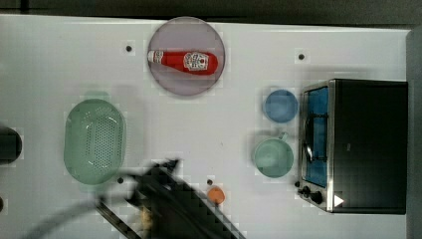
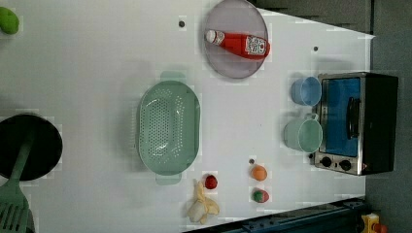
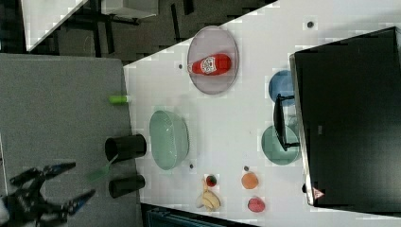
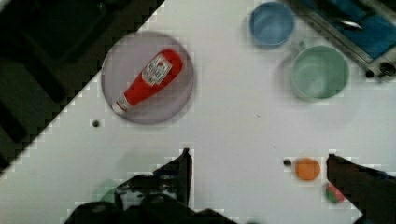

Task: Drag strainer left to right.

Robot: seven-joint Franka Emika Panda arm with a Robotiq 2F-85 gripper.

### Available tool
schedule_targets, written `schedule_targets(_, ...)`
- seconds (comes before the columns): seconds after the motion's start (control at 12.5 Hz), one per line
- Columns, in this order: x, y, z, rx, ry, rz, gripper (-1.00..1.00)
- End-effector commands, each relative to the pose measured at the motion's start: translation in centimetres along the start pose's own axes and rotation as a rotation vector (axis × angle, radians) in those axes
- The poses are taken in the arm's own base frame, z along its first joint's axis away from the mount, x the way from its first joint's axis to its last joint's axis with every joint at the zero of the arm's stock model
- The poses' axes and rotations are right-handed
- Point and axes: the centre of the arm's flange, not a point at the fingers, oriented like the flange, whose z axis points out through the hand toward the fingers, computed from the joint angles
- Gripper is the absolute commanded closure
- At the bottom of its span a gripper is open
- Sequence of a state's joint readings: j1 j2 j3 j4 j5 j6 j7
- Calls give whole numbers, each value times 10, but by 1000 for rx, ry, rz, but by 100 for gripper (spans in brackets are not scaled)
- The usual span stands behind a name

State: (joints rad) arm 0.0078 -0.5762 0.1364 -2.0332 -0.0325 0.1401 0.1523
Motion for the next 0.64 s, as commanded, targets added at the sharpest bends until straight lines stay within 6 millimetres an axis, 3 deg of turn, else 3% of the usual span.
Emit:
schedule_targets(0.08,-74,-77,106,-157,-101,-137,-100)
schedule_targets(0.4,-139,-145,181,-140,-121,-32,-100)
schedule_targets(0.64,-166,-173,246,-152,-182,166,-100)
